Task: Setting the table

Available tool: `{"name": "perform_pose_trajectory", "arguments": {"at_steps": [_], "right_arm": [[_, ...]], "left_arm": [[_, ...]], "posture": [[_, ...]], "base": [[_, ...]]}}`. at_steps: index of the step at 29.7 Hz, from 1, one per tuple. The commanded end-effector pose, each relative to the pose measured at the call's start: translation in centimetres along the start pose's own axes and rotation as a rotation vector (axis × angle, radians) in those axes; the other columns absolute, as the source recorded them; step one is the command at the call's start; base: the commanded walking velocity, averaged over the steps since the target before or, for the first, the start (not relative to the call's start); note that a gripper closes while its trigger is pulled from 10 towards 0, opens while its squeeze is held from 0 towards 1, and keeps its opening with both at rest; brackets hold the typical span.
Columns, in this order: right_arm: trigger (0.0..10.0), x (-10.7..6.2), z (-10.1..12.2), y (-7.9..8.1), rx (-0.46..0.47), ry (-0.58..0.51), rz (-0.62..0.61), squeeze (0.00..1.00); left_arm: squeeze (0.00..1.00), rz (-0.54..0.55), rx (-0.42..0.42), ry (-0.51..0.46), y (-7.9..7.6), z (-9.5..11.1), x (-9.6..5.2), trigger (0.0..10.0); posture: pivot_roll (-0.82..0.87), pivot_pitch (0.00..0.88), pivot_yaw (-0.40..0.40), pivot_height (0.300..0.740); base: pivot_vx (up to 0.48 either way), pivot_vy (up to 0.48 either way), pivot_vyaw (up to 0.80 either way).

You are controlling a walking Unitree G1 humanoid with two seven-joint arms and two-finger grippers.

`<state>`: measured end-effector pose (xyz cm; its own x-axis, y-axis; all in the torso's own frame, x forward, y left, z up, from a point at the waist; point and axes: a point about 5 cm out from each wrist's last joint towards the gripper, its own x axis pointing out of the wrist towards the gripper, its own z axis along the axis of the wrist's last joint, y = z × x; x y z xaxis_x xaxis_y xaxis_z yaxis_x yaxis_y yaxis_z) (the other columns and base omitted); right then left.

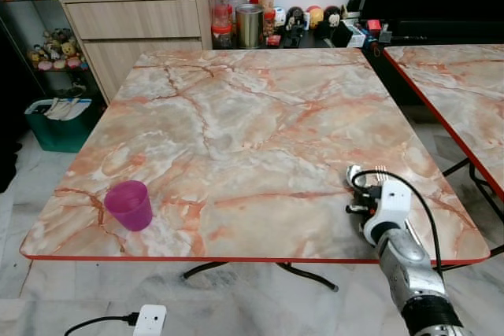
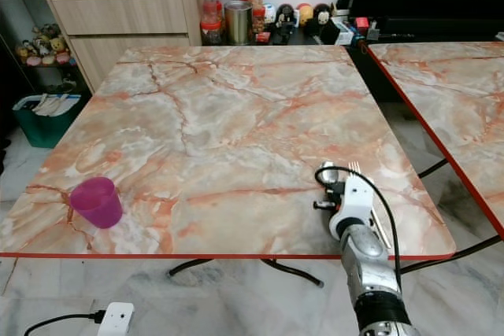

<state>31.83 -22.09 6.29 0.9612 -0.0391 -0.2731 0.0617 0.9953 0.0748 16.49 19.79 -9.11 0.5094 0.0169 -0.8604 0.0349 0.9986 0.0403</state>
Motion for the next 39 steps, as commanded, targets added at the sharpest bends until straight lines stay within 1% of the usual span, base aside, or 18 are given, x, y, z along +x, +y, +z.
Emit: {"name": "perform_pose_trajectory", "arguments": {"at_steps": [1,6,7,11,17,24,27,29,31,32,35,39], "right_arm": [[10.0,0.3,1.9,-0.3,0.003,-0.080,-0.018,0.00],[10.0,0.3,2.5,-0.5,-0.001,-0.102,-0.031,0.00],[10.0,0.2,3.0,-0.5,-0.008,-0.121,-0.033,0.00],[10.0,0.2,3.8,-0.6,-0.010,-0.152,-0.030,0.00],[10.0,0.2,3.9,-0.9,-0.016,-0.150,-0.041,0.00],[10.0,0.2,4.0,-0.9,-0.025,-0.153,-0.039,0.00],[10.0,0.2,4.2,-0.8,-0.063,-0.162,-0.032,0.00],[10.0,0.2,4.2,-0.8,-0.070,-0.163,-0.034,0.00],[10.0,0.2,4.3,-0.9,-0.069,-0.172,-0.038,0.00],[10.0,0.2,4.4,-0.9,-0.048,-0.175,-0.044,0.00],[10.0,0.2,4.4,-1.0,-0.027,-0.174,-0.050,0.00],[10.0,0.2,4.5,-1.0,-0.036,-0.177,-0.046,0.00]], "left_arm": [[0.00,0.007,0.010,0.003,0.0,-0.2,0.0,10.0],[0.00,0.013,0.012,-0.002,0.1,-0.1,0.0,10.0],[0.00,0.020,0.021,-0.003,0.1,-0.1,0.0,10.0],[0.00,0.029,0.029,-0.008,0.2,0.0,0.0,10.0],[0.00,0.034,0.029,-0.009,0.2,0.0,0.0,10.0],[0.00,0.045,0.033,-0.009,0.3,0.0,0.0,10.0],[0.00,0.047,0.033,-0.008,0.2,0.0,0.0,10.0],[0.00,0.047,0.031,-0.007,0.2,-0.1,0.0,10.0],[0.00,0.047,0.033,-0.007,0.2,-0.1,0.0,10.0],[0.00,0.046,0.033,-0.006,0.2,-0.1,0.0,10.0],[0.00,0.046,0.033,-0.006,0.2,-0.1,0.0,10.0],[0.00,0.046,0.033,-0.006,0.2,-0.1,0.0,10.0]], "posture": [[0.02,0.000,0.004,0.736],[0.02,0.000,0.004,0.736],[0.02,0.000,0.003,0.736],[0.02,0.000,0.003,0.736],[0.02,0.000,0.002,0.736],[0.02,0.000,0.000,0.736],[0.02,0.000,0.000,0.736],[0.01,0.000,0.000,0.736],[0.01,0.000,-0.001,0.736],[0.01,0.000,-0.003,0.736],[0.01,0.000,-0.003,0.736],[0.02,0.000,-0.006,0.736]], "base": [[0.000,0.000,0.00],[0.000,0.000,0.00],[0.000,0.000,0.00],[0.000,0.000,0.00],[0.000,0.000,0.00],[0.000,0.000,0.00],[0.000,0.000,0.00],[0.000,0.000,0.45],[0.000,0.000,0.79],[0.000,0.000,0.00],[0.000,0.000,0.00],[0.000,-0.122,0.00]]}}
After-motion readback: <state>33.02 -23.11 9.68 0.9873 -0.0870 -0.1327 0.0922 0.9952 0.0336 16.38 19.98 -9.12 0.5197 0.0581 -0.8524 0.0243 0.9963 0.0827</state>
